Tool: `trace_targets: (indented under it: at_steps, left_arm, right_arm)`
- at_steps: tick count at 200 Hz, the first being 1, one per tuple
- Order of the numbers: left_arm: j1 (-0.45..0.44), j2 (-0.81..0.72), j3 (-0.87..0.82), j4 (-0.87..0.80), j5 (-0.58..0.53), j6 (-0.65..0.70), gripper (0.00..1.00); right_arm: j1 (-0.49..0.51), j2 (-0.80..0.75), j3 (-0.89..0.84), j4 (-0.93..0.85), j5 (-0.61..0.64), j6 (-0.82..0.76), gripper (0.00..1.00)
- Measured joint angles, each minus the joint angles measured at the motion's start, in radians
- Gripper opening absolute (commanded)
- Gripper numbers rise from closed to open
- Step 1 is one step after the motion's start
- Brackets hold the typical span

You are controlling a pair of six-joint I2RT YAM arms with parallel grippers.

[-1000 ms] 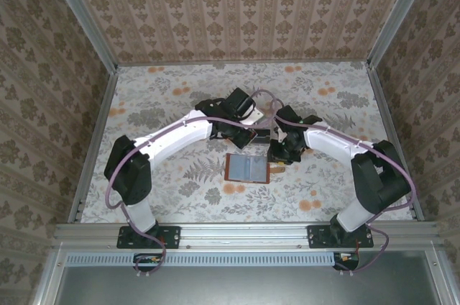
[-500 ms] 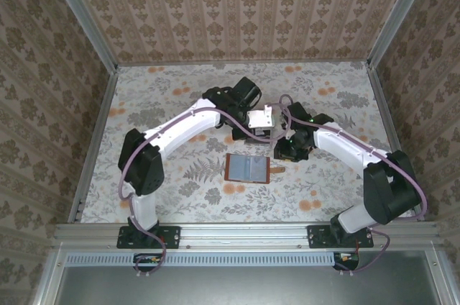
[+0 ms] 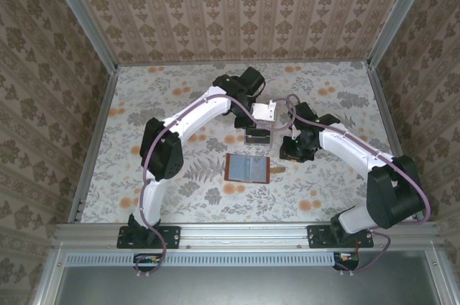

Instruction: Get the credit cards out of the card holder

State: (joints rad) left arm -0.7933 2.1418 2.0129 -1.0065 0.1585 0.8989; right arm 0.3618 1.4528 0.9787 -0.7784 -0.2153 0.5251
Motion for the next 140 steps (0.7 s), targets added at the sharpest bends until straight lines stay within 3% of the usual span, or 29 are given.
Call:
trace_targets:
  at_steps: [140]
  left_arm:
    - [0.029,0.118,0.185,0.029,-0.052,0.076,0.00]
  right_arm:
    - [-0.014,0.000,0.000,-0.008,0.000,-0.010,0.26]
